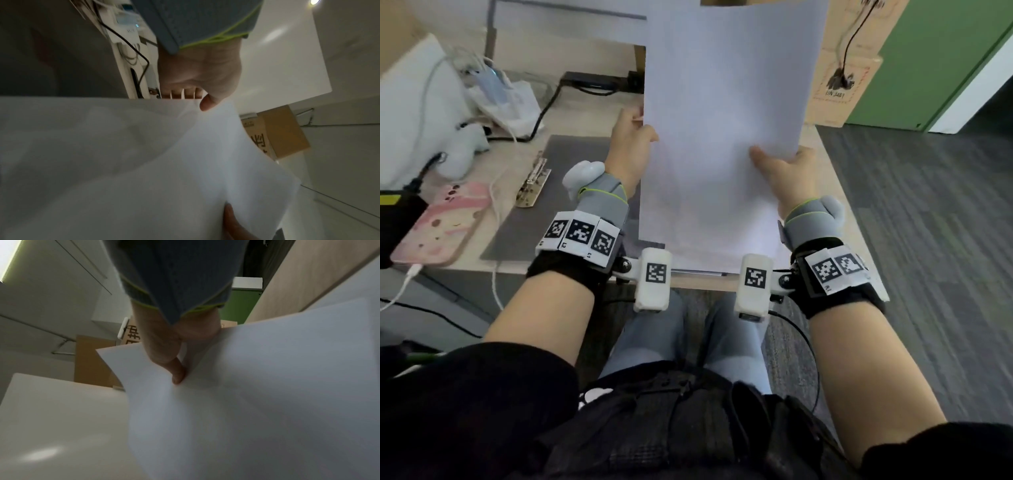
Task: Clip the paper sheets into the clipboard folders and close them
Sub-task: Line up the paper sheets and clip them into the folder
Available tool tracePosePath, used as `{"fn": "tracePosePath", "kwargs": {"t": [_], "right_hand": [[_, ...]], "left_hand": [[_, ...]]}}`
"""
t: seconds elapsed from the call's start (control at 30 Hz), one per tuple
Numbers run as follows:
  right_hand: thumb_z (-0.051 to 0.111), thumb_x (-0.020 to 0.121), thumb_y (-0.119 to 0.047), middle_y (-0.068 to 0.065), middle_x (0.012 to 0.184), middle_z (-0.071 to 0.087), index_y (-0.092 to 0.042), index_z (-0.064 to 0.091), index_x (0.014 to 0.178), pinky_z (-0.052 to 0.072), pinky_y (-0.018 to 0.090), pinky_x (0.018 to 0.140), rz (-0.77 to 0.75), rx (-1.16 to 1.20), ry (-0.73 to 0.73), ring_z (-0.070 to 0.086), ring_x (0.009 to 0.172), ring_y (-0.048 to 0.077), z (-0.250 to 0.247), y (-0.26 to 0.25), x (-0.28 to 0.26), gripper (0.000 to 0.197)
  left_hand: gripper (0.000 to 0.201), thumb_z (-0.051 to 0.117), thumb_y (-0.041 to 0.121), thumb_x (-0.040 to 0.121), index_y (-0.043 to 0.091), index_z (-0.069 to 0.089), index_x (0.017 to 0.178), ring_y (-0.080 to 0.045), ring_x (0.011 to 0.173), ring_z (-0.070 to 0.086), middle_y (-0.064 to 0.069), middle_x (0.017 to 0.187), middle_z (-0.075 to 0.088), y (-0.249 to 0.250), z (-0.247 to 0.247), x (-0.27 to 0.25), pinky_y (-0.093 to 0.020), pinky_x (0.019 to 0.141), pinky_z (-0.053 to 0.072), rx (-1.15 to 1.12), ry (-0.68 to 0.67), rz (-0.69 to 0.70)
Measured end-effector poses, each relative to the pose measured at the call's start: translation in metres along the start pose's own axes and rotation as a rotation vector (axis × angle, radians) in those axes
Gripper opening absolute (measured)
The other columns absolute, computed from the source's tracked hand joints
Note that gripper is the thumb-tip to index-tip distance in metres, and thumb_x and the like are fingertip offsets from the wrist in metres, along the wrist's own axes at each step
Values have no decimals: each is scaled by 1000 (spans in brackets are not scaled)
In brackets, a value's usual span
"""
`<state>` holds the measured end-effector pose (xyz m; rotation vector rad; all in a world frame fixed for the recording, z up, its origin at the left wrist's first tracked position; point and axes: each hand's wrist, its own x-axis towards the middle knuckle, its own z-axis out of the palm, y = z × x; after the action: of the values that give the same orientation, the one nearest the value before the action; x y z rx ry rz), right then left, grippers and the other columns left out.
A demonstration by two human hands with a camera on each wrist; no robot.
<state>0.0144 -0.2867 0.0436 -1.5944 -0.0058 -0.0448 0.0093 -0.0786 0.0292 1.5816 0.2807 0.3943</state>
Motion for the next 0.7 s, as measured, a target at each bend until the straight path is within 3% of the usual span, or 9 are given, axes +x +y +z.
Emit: {"fn": "tracePosePath", "kwargs": {"t": [0.07, 0.13, 0.2, 0.23, 0.3, 0.37, 0.47, 0.57, 0.7], "right_hand": [[68, 82, -5, -9, 69, 58, -15, 57, 70, 53, 18, 60, 74, -31, 16, 60, 63, 11, 16, 9, 1, 20], [69, 81, -7, -7, 70, 56, -16, 50, 66, 52, 28, 71, 129, -61, 21, 58, 73, 19, 34, 17, 0, 26], [68, 81, -5, -5, 72, 57, -11, 56, 73, 50, 21, 62, 158, -79, 3, 56, 72, 19, 53, 26, -2, 15], [67, 81, -4, -2, 76, 60, -8, 62, 84, 48, 16, 54, 163, -103, 7, 55, 70, 18, 58, 28, -3, 8], [66, 80, -2, 4, 85, 62, -2, 65, 103, 44, 11, 45, 190, -138, -9, 54, 71, 17, 71, 35, -5, 23], [65, 79, -1, 4, 81, 60, -6, 64, 89, 47, 15, 52, 214, -191, -27, 53, 70, 18, 82, 40, -7, 10], [61, 76, 8, 1, 63, 49, -13, 48, 63, 43, 28, 70, 270, -206, -56, 43, 58, 17, 96, 47, -4, 28], [62, 77, 4, 3, 68, 51, -17, 44, 62, 44, 30, 67, 285, -289, -65, 46, 65, 21, 104, 51, -5, 32], [60, 79, -1, 8, 86, 57, -17, 47, 64, 47, 30, 76, 280, -303, -46, 53, 80, 23, 105, 53, -3, 26]], "left_hand": [[56, 45, 12, 67, 6, 52, 122, -22, 106, 58, -12, 125, 60, -9, -21, -3, -32, 91, 47, 38, 57, -61], [48, 45, 5, 79, 5, 48, 127, -16, 104, 52, -14, 130, 57, -15, -44, -10, -19, 84, 44, 97, 117, -121], [46, 44, -2, 85, 3, 47, 130, -16, 110, 52, -14, 133, 54, -30, -69, -9, -9, 77, 41, 148, 177, -145], [47, 45, -3, 86, 3, 45, 132, -19, 118, 51, -13, 136, 52, -37, -77, -9, -11, 82, 41, 176, 200, -156], [50, 47, 2, 86, 7, 43, 136, -21, 129, 46, -10, 141, 49, -45, -98, -12, -23, 99, 40, 259, 253, -194], [50, 48, 8, 85, 12, 46, 134, -26, 128, 48, -10, 139, 51, -54, -120, -13, -31, 105, 39, 377, 300, -239], [44, 45, 13, 81, 12, 56, 123, -36, 114, 55, -16, 124, 60, -72, -149, -11, -40, 98, 45, 553, 335, -309], [42, 43, 13, 86, 11, 48, 127, -39, 117, 52, -18, 129, 56, -77, -159, -15, -41, 102, 41, 670, 278, -400], [48, 44, 14, 91, 14, 37, 139, -32, 129, 44, -12, 141, 48, -73, -154, -14, -31, 104, 34, 616, 264, -355]]}}
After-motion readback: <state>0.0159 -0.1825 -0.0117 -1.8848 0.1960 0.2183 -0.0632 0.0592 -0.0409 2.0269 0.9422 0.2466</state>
